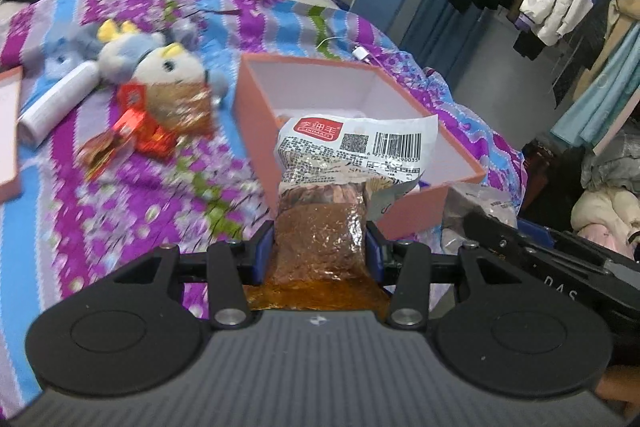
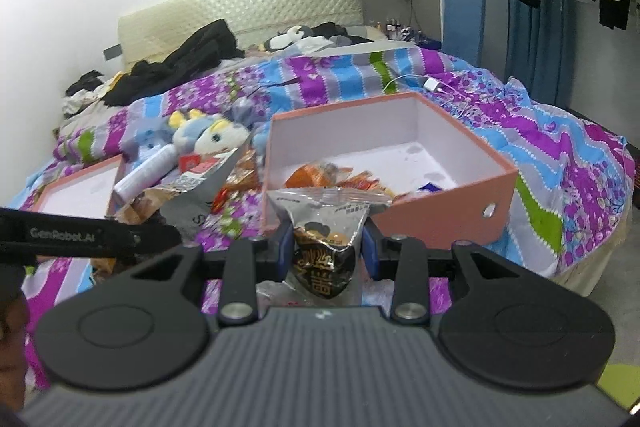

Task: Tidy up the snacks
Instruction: 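Lift and carry both held packets over the open pink box, then open left tool to drop the jerky packet while right tool drops nut packet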

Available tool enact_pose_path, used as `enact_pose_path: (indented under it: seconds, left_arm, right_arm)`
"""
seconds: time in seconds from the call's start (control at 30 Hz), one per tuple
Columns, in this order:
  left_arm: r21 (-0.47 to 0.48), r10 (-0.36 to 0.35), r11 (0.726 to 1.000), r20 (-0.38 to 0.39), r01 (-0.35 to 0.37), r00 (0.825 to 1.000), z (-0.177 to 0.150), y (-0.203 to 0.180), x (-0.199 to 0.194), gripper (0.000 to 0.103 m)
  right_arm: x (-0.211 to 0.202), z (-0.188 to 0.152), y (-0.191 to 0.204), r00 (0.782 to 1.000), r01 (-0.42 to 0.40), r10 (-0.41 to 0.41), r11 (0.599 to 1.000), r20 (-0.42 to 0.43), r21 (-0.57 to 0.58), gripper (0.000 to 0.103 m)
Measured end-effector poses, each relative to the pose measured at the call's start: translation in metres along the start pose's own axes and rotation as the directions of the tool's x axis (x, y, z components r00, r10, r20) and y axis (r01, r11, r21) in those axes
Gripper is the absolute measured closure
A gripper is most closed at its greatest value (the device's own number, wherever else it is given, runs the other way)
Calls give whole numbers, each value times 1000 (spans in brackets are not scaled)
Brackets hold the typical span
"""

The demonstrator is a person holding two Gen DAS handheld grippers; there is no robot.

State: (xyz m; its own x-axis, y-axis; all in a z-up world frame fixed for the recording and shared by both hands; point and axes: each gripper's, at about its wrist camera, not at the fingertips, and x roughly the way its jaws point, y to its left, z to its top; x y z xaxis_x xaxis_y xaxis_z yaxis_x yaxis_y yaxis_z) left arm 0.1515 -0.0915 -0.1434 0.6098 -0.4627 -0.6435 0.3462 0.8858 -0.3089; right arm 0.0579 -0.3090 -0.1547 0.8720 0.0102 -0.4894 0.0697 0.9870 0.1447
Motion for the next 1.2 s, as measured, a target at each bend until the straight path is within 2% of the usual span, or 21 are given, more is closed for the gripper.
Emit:
enact_pose_path:
  seconds: [0.43,0.77,0.97,1.03,1.13,1.2]
  left_arm:
    - [52,-39,998,-52,42,998,85,-16,120,52]
    - [69,-34,997,-107,42,994,107,-13,197,52]
    - [68,-31,997,-125,39,992,109,-8,221,51]
    - [68,-25,997,-128,34,991,109,-8,223,46]
    - [75,-19,997,-120,28,993,108,-7,221,39]
    - [79,-17,997,-112,26,994,108,-8,215,38]
  right_arm:
    - [94,41,-44,999,44,-43,999,-17,15,65]
    - [157,42,-68,996,61,-58,997,-64,49,64]
    - [176,40,-76,996,61,-56,996,-77,71,63]
    - [181,40,-77,994,67,-61,995,-88,74,62]
    - [179,39,-78,995,69,-62,995,-84,76,46]
    - [175,40,-77,995,69,-63,995,-75,73,45]
